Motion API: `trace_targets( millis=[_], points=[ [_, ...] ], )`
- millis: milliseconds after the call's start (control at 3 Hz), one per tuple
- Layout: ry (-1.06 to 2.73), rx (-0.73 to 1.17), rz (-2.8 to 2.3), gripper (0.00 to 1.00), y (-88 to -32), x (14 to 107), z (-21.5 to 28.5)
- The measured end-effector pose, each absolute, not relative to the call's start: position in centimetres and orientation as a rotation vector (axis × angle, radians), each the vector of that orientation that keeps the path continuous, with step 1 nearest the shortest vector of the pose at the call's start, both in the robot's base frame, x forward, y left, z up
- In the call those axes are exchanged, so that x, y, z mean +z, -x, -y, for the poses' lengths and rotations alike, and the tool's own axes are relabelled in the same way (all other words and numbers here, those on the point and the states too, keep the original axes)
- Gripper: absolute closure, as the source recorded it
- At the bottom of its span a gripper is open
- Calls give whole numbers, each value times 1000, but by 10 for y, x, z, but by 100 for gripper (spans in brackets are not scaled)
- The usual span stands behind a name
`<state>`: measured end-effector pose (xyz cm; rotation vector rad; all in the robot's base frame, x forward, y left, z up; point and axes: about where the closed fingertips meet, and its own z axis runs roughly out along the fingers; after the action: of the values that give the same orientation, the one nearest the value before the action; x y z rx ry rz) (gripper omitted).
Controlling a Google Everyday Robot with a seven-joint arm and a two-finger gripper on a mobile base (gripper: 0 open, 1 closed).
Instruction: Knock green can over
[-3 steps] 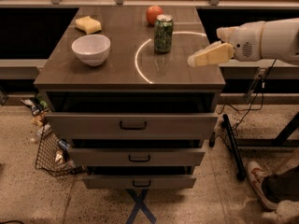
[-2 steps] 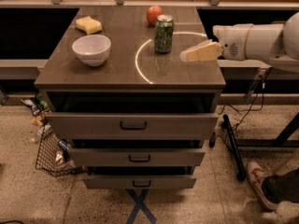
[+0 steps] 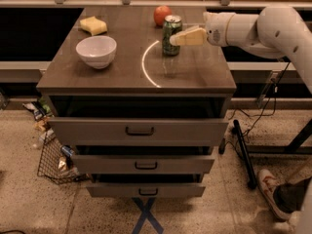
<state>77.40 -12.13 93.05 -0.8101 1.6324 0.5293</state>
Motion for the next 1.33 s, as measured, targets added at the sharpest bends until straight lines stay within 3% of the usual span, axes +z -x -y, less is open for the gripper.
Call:
trace_targets(
  millis=[333, 1000, 1333],
  points=[
    [867, 558, -1595, 0, -810, 934, 86],
    [935, 687, -1591, 49, -842, 911, 24],
    [935, 687, -1591, 49, -842, 917, 24]
  ],
)
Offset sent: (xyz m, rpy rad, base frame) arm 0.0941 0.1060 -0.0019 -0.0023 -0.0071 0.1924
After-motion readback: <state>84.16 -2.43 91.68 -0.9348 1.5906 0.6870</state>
